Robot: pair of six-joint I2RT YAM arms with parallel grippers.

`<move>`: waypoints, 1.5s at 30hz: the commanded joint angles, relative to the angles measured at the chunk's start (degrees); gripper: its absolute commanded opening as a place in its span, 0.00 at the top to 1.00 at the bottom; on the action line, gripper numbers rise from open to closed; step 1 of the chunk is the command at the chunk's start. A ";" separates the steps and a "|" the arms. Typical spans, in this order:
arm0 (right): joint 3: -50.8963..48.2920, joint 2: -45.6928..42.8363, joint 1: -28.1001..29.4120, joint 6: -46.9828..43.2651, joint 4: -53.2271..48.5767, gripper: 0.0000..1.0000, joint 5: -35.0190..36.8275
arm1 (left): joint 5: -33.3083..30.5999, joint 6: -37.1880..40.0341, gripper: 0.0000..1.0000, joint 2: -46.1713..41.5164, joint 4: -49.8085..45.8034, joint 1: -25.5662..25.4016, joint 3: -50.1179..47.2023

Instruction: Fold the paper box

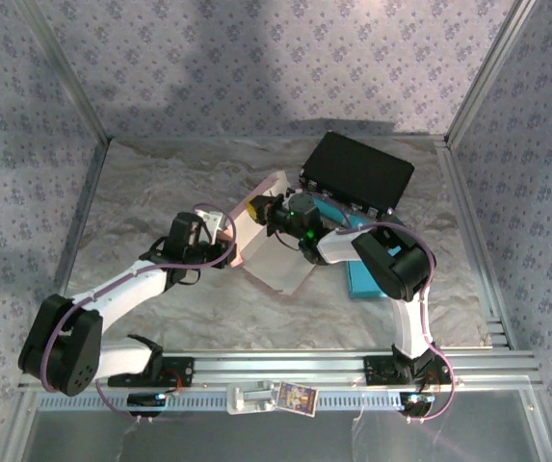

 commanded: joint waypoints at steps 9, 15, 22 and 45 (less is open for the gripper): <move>0.41 1.42 0.40 0.98 2.66 1.00 1.24 | -1.08 0.56 0.65 1.51 0.95 -2.54 1.55; 1.84 1.51 0.90 1.32 2.73 1.00 1.79 | -4.07 0.47 0.65 0.37 0.74 -2.62 0.70; 2.69 1.61 0.81 1.70 2.18 1.00 1.87 | 1.59 0.64 0.65 0.92 1.81 -2.64 0.82; 2.62 1.49 1.30 2.21 4.58 1.00 3.49 | -4.78 0.88 0.69 -1.17 0.62 -2.37 0.08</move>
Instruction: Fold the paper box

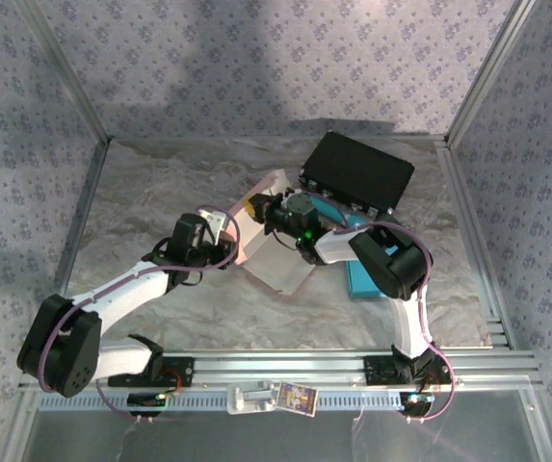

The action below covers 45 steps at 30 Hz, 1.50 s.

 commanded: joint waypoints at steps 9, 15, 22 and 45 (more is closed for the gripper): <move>0.93 3.56 1.09 1.47 9.03 1.00 4.62 | -4.67 -3.39 0.68 -1.13 1.06 -1.24 -0.29; 1.78 5.58 2.14 2.18 14.09 1.00 8.28 | -14.84 -7.03 0.70 -0.75 1.87 -2.12 -0.18; 4.76 8.97 2.86 2.17 16.40 1.00 8.98 | -17.50 -3.78 0.71 2.61 5.10 -2.14 0.06; 4.65 11.40 1.40 0.79 17.68 1.00 4.30 | -16.55 -0.16 0.76 7.77 13.04 -3.67 -0.59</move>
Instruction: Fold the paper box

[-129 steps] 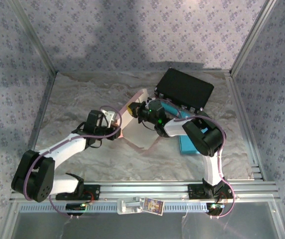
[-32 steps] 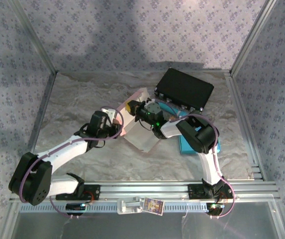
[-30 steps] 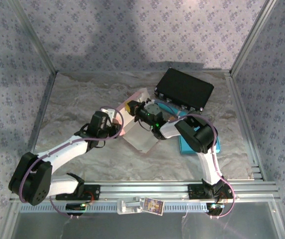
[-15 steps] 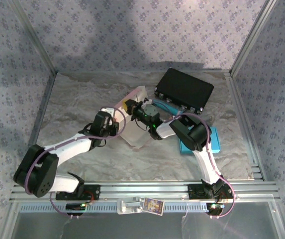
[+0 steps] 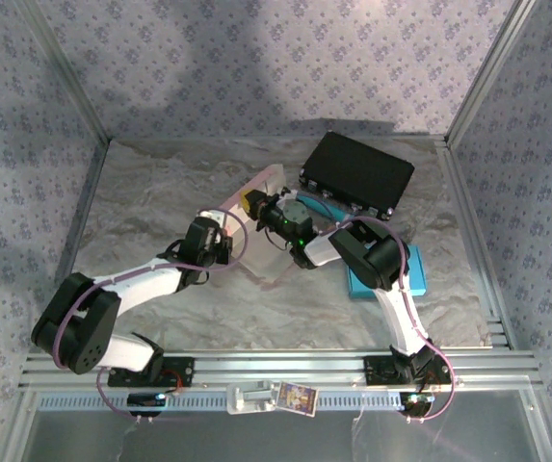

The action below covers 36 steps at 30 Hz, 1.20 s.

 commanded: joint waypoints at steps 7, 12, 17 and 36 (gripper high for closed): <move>0.86 1.10 0.21 0.03 2.17 1.00 -1.16 | 2.56 2.62 0.72 -0.65 2.45 -0.36 0.50; 0.21 -0.31 -0.08 -1.28 0.99 1.00 -1.63 | 3.02 2.27 0.68 -4.46 1.97 -0.42 -0.64; 0.10 0.24 -0.02 -1.38 0.86 1.00 -2.07 | 7.34 3.14 0.72 -5.71 2.46 -0.41 -1.09; -5.98 -1.04 1.28 -3.72 4.39 1.00 -2.70 | 0.43 0.85 0.73 1.50 1.74 0.10 2.00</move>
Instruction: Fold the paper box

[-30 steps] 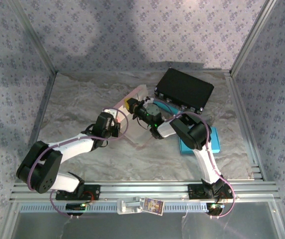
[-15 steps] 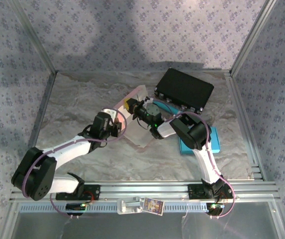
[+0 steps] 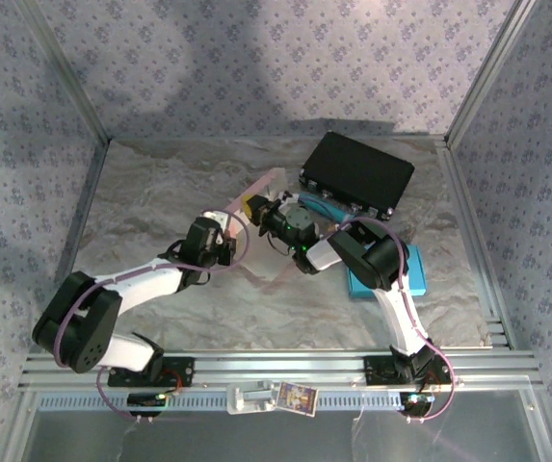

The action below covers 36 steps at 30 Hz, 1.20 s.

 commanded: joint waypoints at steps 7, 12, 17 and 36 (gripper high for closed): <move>-2.34 -1.42 1.34 -1.04 -0.37 1.00 -1.25 | -3.63 0.13 0.73 2.51 1.43 -0.03 2.77; -1.48 -1.54 1.72 -0.43 -1.26 1.00 -1.13 | -5.26 0.14 0.73 3.89 1.23 -0.48 4.28; -0.82 -1.89 1.62 -0.16 -2.13 1.00 -1.22 | -6.52 -0.12 0.80 5.32 0.67 -0.49 5.67; 0.41 -2.24 1.61 1.46 -4.05 1.00 -0.78 | -10.31 -5.13 0.89 11.31 -2.41 -1.81 11.29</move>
